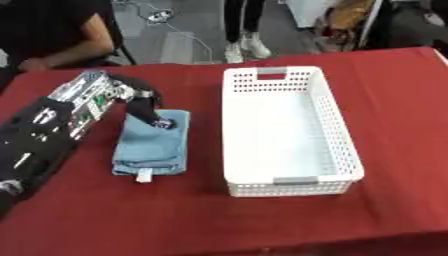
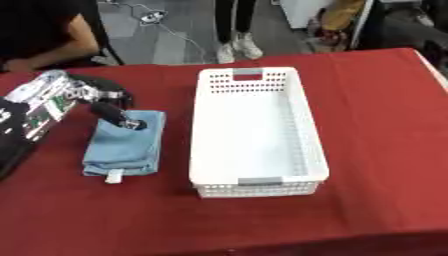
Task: Pick up objects on the table and place them in the box.
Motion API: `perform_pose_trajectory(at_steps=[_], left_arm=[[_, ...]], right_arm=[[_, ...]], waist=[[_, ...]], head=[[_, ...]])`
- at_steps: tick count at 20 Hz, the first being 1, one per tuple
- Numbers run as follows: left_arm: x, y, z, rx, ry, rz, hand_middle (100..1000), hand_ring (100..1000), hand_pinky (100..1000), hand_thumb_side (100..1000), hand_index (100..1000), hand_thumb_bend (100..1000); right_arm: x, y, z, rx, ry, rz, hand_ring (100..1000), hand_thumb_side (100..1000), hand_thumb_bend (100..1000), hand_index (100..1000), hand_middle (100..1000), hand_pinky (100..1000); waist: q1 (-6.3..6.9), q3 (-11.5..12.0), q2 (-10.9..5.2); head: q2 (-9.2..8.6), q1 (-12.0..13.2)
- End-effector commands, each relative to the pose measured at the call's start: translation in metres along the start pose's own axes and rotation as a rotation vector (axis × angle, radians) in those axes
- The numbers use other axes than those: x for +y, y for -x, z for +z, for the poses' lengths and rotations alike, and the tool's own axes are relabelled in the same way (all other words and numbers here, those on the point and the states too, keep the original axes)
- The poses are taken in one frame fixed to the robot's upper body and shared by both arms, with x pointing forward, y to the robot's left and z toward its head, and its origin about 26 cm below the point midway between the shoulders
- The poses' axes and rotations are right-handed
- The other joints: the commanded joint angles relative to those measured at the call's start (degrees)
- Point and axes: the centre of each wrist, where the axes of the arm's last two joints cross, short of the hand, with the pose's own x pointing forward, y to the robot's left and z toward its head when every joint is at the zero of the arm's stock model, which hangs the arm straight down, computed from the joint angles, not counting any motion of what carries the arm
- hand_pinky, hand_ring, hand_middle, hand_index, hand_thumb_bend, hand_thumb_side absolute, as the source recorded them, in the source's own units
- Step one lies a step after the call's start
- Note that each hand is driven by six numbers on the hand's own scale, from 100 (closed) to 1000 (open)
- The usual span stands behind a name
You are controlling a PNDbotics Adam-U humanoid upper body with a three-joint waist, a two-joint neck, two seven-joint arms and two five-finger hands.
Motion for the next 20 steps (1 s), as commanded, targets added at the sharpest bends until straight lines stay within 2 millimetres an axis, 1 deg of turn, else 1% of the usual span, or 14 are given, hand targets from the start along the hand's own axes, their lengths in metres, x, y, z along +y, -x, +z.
perform_pose_trajectory(at_steps=[1, 6, 11, 15, 16, 17, 18, 19, 20], left_arm=[[0.007, 0.008, 0.002, 0.033, -0.032, 0.006, 785, 844, 948, 875, 917, 842], [-0.002, 0.008, -0.010, 0.051, -0.027, 0.019, 784, 843, 951, 880, 914, 841], [-0.006, 0.003, -0.020, 0.054, -0.029, 0.009, 781, 847, 965, 883, 912, 856], [-0.006, -0.005, -0.026, 0.055, -0.021, -0.044, 780, 854, 990, 876, 915, 896], [-0.005, -0.008, -0.027, 0.056, -0.016, -0.063, 780, 854, 987, 875, 915, 892], [-0.005, -0.010, -0.028, 0.058, -0.009, -0.082, 781, 860, 1000, 888, 921, 918], [-0.005, -0.012, -0.029, 0.061, 0.001, -0.102, 780, 859, 1000, 883, 919, 905], [-0.005, -0.014, -0.031, 0.064, 0.013, -0.118, 790, 867, 1000, 906, 931, 906], [-0.005, -0.015, -0.032, 0.067, 0.027, -0.134, 790, 866, 1000, 904, 931, 906]], right_arm=[[-0.006, -0.007, -0.005, -0.016, -0.018, 0.024, 944, 909, 100, 1000, 887, 816], [-0.005, -0.007, -0.006, -0.020, -0.019, 0.023, 944, 910, 100, 1000, 887, 815], [-0.005, -0.007, -0.006, -0.023, -0.019, 0.021, 944, 910, 100, 1000, 887, 816], [-0.005, -0.008, -0.007, -0.025, -0.021, 0.019, 944, 910, 100, 1000, 887, 816], [-0.005, -0.008, -0.007, -0.025, -0.021, 0.019, 944, 910, 100, 1000, 887, 816], [-0.005, -0.008, -0.007, -0.026, -0.021, 0.019, 944, 910, 100, 1000, 887, 816], [-0.005, -0.008, -0.007, -0.027, -0.020, 0.018, 944, 910, 100, 1000, 887, 816], [-0.004, -0.008, -0.008, -0.027, -0.021, 0.018, 944, 911, 100, 1000, 887, 816], [-0.004, -0.008, -0.008, -0.028, -0.022, 0.018, 944, 911, 100, 1000, 887, 816]], waist=[[-0.26, -0.06, -0.32], [-0.35, -0.12, -0.15], [-0.44, -0.20, -0.01], [-0.43, -0.29, 0.02], [-0.43, -0.29, 0.03], [-0.43, -0.32, 0.04], [-0.43, -0.34, 0.05], [-0.42, -0.37, 0.06], [-0.41, -0.39, 0.07]], head=[[-0.08, 0.80], [-0.08, 0.96], [-0.08, 1.08], [-0.08, 1.16], [-0.08, 1.17], [-0.08, 1.18], [-0.08, 1.19], [-0.08, 1.21], [-0.08, 1.22]])
